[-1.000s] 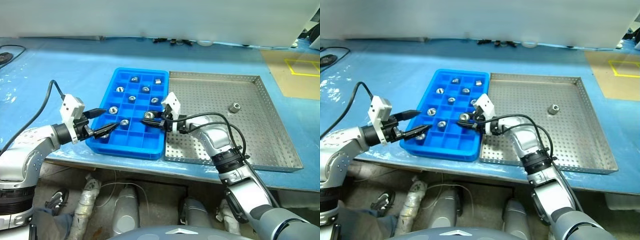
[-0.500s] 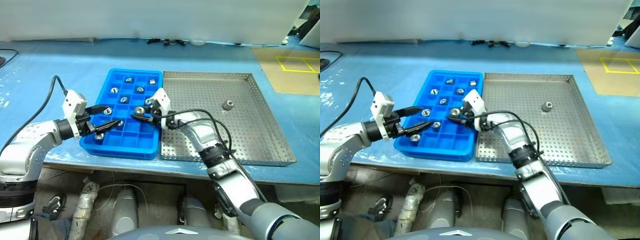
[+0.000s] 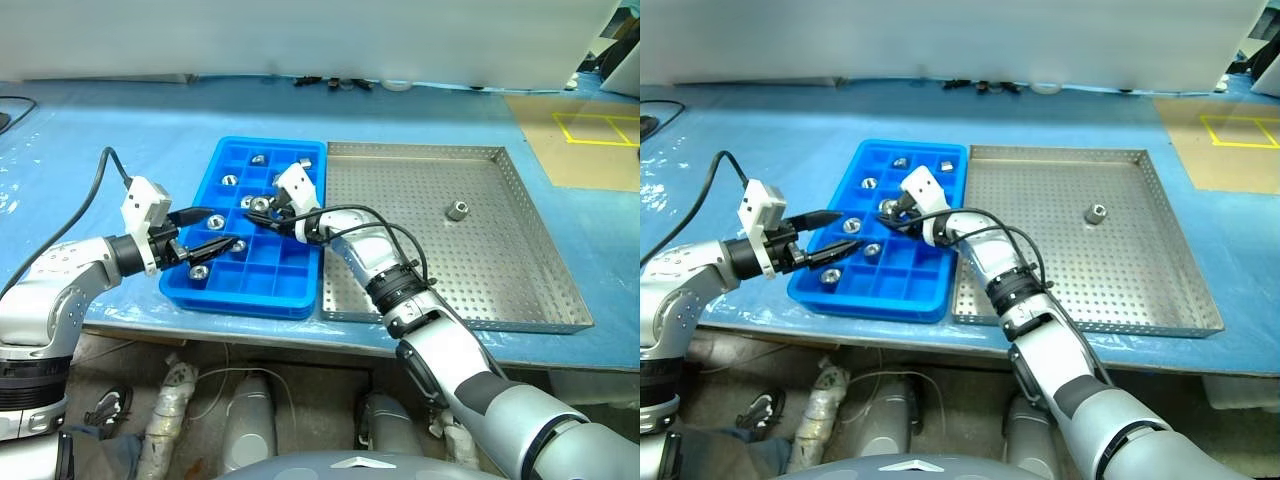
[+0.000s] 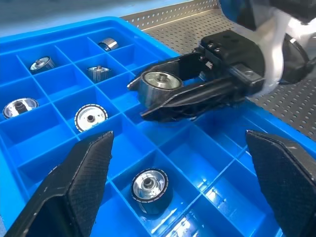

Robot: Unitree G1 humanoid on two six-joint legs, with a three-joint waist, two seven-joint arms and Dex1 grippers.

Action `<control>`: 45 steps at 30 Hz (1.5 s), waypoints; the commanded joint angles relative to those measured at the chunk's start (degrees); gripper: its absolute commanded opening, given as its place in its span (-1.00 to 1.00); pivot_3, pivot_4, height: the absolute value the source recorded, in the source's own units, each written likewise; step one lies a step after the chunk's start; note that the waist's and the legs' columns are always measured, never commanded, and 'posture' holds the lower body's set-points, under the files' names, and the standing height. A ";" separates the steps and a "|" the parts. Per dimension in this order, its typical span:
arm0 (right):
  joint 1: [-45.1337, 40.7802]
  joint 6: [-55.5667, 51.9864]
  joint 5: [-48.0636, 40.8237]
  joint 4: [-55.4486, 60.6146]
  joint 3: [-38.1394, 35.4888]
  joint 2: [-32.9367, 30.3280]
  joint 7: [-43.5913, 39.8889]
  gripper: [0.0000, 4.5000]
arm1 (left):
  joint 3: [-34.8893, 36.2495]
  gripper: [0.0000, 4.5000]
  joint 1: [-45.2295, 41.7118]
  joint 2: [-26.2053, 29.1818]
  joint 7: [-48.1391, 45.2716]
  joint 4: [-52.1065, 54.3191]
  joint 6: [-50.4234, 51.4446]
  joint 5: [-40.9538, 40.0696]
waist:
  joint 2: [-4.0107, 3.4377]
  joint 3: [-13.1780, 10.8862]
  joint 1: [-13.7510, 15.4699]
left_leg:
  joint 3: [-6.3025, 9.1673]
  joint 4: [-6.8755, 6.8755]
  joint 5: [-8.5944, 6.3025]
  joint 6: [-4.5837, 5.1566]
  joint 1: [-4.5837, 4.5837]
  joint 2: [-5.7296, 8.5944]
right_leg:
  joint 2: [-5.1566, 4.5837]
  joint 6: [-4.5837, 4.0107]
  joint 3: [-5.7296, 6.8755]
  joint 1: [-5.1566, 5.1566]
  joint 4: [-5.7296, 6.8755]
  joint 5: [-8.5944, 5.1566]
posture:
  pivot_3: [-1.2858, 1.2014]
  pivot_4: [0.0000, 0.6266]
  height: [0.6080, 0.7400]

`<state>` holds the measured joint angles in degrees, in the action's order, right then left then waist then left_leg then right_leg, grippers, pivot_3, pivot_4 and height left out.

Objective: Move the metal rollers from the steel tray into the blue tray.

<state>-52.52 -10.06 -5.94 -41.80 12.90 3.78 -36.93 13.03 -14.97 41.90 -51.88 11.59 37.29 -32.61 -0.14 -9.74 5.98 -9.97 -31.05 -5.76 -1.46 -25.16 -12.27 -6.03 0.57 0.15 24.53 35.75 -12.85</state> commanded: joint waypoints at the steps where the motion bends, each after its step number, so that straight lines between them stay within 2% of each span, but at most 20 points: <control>1: -1.72 3.20 1.12 -1.78 -0.64 0.95 0.52 -0.26 | 0.29 1.00 -0.68 -0.01 0.52 1.37 -0.57 -0.71 | 0.00 0.00 0.04 | 0.00 0.00 0.00 0.00 -0.01 0.00 | 0.00 0.00 0.00 0.00 0.00 0.00 | 0.16 -0.52 1.00; 4: -1.54 4.02 1.85 -2.08 -0.59 0.94 0.52 -0.26 | 0.27 1.00 -0.79 0.10 0.41 1.09 -0.61 -0.71 | 0.00 0.00 -0.01 | 0.00 -0.01 0.00 0.00 -0.03 0.00 | 0.00 0.00 0.01 0.00 -0.02 0.00 | 0.16 -0.52 1.00; 5: -1.61 4.30 2.04 -2.57 -0.91 0.90 1.10 0.05 | 0.17 1.00 -0.88 0.12 0.37 0.92 -0.66 -0.63 | 0.01 0.00 -0.03 | 0.00 -0.01 0.00 0.00 -0.03 -0.01 | 0.01 0.00 0.01 0.00 -0.02 0.00 | 0.16 -0.52 1.00; 9: -1.47 2.90 1.86 -2.47 -2.03 0.38 0.87 0.60 | -0.16 1.00 -1.06 0.01 0.41 1.04 -0.50 -0.73 | 0.01 0.00 -0.02 | 0.00 -0.02 0.00 0.00 -0.02 -0.03 | 0.02 0.00 0.02 -0.01 -0.01 0.00 | 0.15 -0.52 1.00; 16: 0.38 0.49 0.29 5.15 -3.46 -1.78 -1.56 0.60 | -1.81 1.00 -3.29 -0.08 -0.72 -1.29 -1.19 -0.29 | 0.01 0.00 0.00 | 0.00 -0.06 0.01 -0.01 -0.02 -0.03 | 0.02 0.00 0.02 -0.02 0.03 0.00 | 0.12 -0.52 1.00; 20: 3.11 -4.92 -4.56 15.82 -5.91 -3.87 -4.94 0.60 | -3.12 1.00 -5.70 -0.92 -1.54 -2.17 -1.47 -0.76 | 0.03 0.01 -0.07 | 0.00 -0.07 0.10 -0.14 -0.01 -0.03 | 0.03 0.00 0.02 -0.04 0.01 0.01 | 0.10 -0.52 1.00; 25: 8.56 -13.68 -9.94 30.87 -6.58 -10.17 -10.05 0.60 | -4.72 1.00 -8.91 -2.54 -2.37 -4.57 -2.04 -0.50 | 0.06 0.02 -0.14 | 0.02 -0.12 0.10 -0.14 0.02 -0.03 | 0.05 0.01 0.03 -0.11 -0.03 0.01 | 0.06 -0.52 1.00; 31: 12.11 -14.38 -6.94 37.48 -3.31 -18.42 -12.45 0.60 | -7.94 1.00 -13.19 -4.55 -3.38 -8.71 -4.24 1.61 | 0.07 0.03 -0.36 | 0.01 -0.14 0.11 -0.16 0.13 -0.06 | 0.08 0.01 -0.03 -0.20 0.00 0.01 | 0.03 -0.52 1.00; 39: 7.28 -6.92 -1.09 34.56 1.58 -23.50 -16.46 0.60 | -9.28 1.00 -17.86 -5.86 -3.42 -15.13 -7.78 4.88 | 0.08 0.03 -0.73 | 0.01 -0.23 0.12 -0.16 0.12 -0.34 | 0.41 -0.05 -0.10 -0.18 -0.02 0.04 | 0.01 -0.52 1.00; 45: -2.03 1.99 2.62 23.09 3.81 -21.37 -18.15 0.60 | -8.40 1.00 -18.05 -6.36 -0.99 -18.60 -9.86 7.27 | 0.07 0.03 -0.75 | 0.00 -0.29 0.11 -0.15 0.11 -0.56 | 0.70 -0.18 -0.10 -0.18 -0.02 0.08 | 0.03 -0.52 1.00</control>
<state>-51.94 -11.62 -4.38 -16.44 16.38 -18.29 -54.93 3.45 -32.23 34.91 -53.54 -7.01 28.92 -26.11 -0.07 -9.71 5.24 -9.97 -31.34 -5.65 -1.61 -25.04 -12.84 -5.34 0.36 0.05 24.35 35.74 -12.75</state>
